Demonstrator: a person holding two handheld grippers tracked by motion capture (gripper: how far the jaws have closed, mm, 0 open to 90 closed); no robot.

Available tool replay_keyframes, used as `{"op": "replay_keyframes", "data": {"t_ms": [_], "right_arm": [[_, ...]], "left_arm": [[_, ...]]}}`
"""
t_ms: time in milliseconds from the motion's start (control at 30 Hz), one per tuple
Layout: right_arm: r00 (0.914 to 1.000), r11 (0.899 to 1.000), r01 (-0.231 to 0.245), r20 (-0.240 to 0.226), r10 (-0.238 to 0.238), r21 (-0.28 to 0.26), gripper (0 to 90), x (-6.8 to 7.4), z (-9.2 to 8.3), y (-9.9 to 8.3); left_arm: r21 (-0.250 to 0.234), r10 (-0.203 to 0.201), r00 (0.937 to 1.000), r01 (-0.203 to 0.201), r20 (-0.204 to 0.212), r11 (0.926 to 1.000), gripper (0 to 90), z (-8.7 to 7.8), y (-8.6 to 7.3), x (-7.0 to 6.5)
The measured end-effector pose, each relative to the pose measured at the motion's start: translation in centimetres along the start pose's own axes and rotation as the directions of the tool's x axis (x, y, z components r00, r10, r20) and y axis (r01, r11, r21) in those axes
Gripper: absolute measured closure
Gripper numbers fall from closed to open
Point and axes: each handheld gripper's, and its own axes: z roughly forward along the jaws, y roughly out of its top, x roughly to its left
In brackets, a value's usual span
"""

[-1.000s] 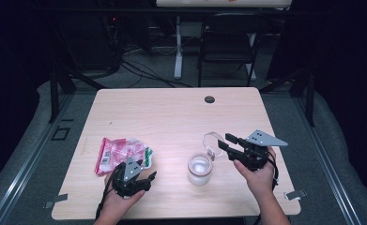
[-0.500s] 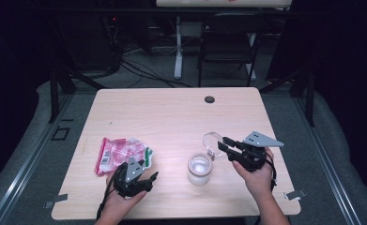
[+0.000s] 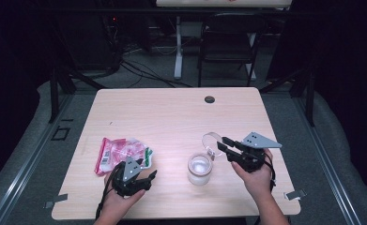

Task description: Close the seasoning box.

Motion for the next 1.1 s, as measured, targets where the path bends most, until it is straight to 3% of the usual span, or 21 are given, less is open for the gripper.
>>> {"op": "replay_keyframes", "data": {"t_ms": [200, 567, 1100], "right_arm": [[0.9994, 0.999, 0.034, 0.006, -0.034, 0.003, 69.8, 0.4, -0.1, 0.1], [0.9985, 0.998, 0.055, 0.007, -0.055, -0.001, 69.2, 1.1, 0.0, 0.1], [0.9909, 0.991, 0.134, 0.01, -0.134, 0.011, 67.3, 2.6, 0.0, 0.0]], "left_arm": [[-0.009, -0.004, 1.0, 0.004, -0.002, 1.0, 34.4, 0.0, 0.2, 0.0], [-0.02, 0.004, 1.0, -0.004, 0.006, 0.9998, 34.4, -0.2, 0.4, 0.2], [-0.03, 0.004, 1.0, -0.003, 0.003, 0.9996, 34.8, -0.2, 0.5, 0.2]]}}
